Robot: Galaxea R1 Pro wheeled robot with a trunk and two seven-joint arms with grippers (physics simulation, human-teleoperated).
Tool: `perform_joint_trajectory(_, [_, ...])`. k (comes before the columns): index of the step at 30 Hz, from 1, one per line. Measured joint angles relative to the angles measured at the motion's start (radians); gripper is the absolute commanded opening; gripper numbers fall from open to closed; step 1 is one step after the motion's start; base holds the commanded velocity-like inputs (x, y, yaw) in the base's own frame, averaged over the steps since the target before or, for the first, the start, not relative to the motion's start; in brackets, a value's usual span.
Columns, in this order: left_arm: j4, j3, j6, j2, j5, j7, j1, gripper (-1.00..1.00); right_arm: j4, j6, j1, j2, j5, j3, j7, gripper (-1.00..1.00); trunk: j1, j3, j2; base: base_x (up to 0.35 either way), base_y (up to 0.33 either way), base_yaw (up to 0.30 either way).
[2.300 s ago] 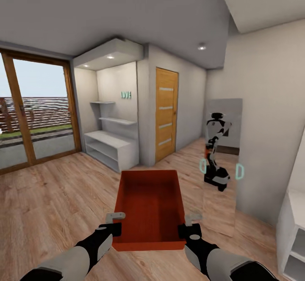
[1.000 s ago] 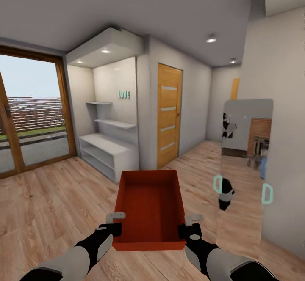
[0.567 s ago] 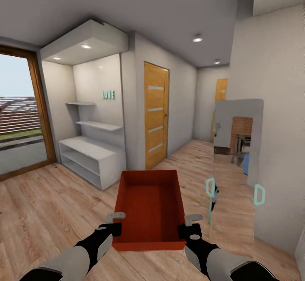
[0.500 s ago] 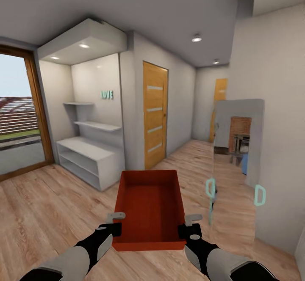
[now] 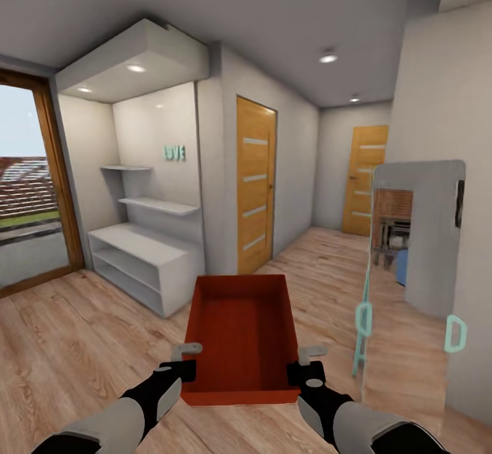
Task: Move the two storage containers from the living room to the garage. In the garage, place one container on the floor and stack the other container on top of it (either order is fine).
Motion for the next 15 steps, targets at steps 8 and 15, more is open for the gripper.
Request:
perform_joint_trajectory(8, [0.000, 0.000, 0.000, 0.000, 0.000, 0.000, 0.000, -1.00, 0.000, 0.000, 0.000, 0.000, -0.001, 0.000, 0.000, -1.00, 0.000, 0.000, 0.000, 0.304, 0.215, -0.038])
perform_joint_trajectory(15, [0.000, 0.001, 0.000, 0.000, 0.000, 0.000, 0.001, -1.00, 0.000, 0.001, 0.000, 0.000, -0.001, 0.001, 0.001, -1.00, 0.000, 0.000, 0.000, 0.304, 0.215, -0.254])
